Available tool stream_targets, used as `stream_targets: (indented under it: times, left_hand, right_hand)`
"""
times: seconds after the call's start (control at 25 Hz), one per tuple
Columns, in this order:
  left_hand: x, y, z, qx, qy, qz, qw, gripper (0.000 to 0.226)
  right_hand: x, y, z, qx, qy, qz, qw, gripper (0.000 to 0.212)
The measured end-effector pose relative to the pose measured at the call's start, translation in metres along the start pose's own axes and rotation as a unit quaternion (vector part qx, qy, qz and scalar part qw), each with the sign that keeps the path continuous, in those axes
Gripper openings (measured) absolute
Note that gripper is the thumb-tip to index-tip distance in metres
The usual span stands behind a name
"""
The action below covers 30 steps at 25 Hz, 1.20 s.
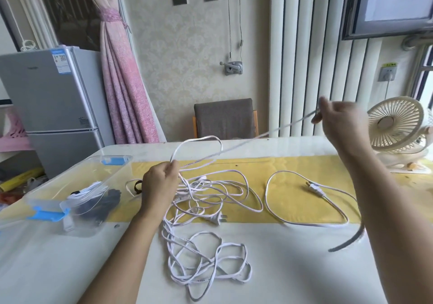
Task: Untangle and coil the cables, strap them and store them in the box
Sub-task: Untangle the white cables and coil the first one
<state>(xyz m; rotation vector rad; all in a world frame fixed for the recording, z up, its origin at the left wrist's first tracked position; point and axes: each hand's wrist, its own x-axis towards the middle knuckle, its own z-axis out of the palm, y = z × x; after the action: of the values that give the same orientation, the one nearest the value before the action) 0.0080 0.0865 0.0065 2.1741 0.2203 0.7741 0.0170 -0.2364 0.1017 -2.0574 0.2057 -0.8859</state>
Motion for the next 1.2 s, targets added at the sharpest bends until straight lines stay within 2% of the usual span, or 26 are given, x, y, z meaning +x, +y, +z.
stream_targets:
  times: [0.08, 0.12, 0.16, 0.24, 0.28, 0.32, 0.36, 0.44, 0.48, 0.56, 0.68, 0.76, 0.84, 0.92, 1.04, 1.12, 1.2]
  left_hand:
    - [0.002, 0.001, -0.002, -0.103, -0.063, -0.069, 0.99, 0.038]
    - [0.001, 0.004, -0.001, -0.135, -0.08, -0.084, 0.984, 0.032]
    - [-0.002, 0.008, 0.0, -0.151, -0.089, -0.083, 0.981, 0.029]
    - [-0.007, 0.015, 0.004, -0.177, -0.103, -0.065, 0.977, 0.028]
    - [-0.009, 0.017, 0.006, -0.193, -0.108, -0.052, 0.974, 0.029]
    - [-0.011, 0.019, 0.008, -0.21, -0.113, -0.036, 0.97, 0.028]
    - [-0.013, 0.021, 0.009, -0.229, -0.119, -0.023, 0.966, 0.026]
    - [-0.018, 0.027, 0.012, -0.272, -0.128, 0.0, 0.954, 0.019]
    - [-0.021, 0.03, 0.014, -0.294, -0.132, 0.011, 0.947, 0.014]
    - [-0.025, 0.034, 0.016, -0.329, -0.14, 0.031, 0.934, 0.013]
    - [-0.028, 0.036, 0.018, -0.352, -0.176, 0.065, 0.917, 0.039]
    - [-0.027, 0.034, 0.018, -0.33, -0.187, 0.084, 0.922, 0.05]
    - [-0.023, 0.026, 0.019, -0.266, -0.165, 0.096, 0.945, 0.057]
    - [-0.016, 0.014, 0.018, -0.213, -0.128, 0.087, 0.965, 0.06]
    - [-0.002, -0.004, 0.012, -0.183, -0.07, 0.022, 0.98, 0.056]
    - [0.005, -0.013, 0.009, -0.181, -0.03, -0.019, 0.983, 0.049]
    - [0.006, -0.016, 0.009, -0.196, -0.015, -0.04, 0.98, 0.042]
  right_hand:
    - [0.003, 0.019, 0.012, -0.215, -0.086, 0.04, 0.972, 0.029]
    - [-0.001, 0.019, 0.018, -0.288, -0.119, 0.033, 0.95, 0.028]
    - [-0.009, 0.015, 0.025, -0.31, -0.138, 0.003, 0.941, 0.033]
    - [-0.026, -0.006, 0.037, -0.204, -0.124, -0.111, 0.965, 0.043]
    - [-0.037, -0.019, 0.041, -0.126, -0.117, -0.174, 0.97, 0.04]
    - [-0.048, -0.033, 0.044, -0.055, -0.158, -0.206, 0.964, 0.034]
    - [-0.06, -0.043, 0.048, 0.0, -0.239, -0.218, 0.946, 0.027]
    - [-0.081, -0.051, 0.063, 0.037, -0.384, -0.197, 0.902, 0.015]
    - [-0.087, -0.051, 0.07, 0.008, -0.407, -0.196, 0.892, 0.021]
    - [-0.093, -0.045, 0.08, -0.045, -0.417, -0.199, 0.886, 0.025]
    - [-0.097, -0.043, 0.081, -0.037, -0.457, -0.171, 0.872, 0.018]
    - [-0.099, -0.049, 0.078, 0.011, -0.468, -0.135, 0.873, 0.02]
    - [-0.094, -0.058, 0.068, 0.134, -0.461, -0.087, 0.873, 0.023]
    - [-0.079, -0.066, 0.047, 0.285, -0.427, -0.047, 0.857, 0.026]
    - [-0.042, -0.062, 0.001, 0.453, -0.267, -0.014, 0.85, 0.025]
    - [-0.017, -0.041, -0.02, 0.477, -0.125, 0.027, 0.869, 0.026]
    - [0.004, -0.012, -0.025, 0.353, -0.047, 0.06, 0.933, 0.021]
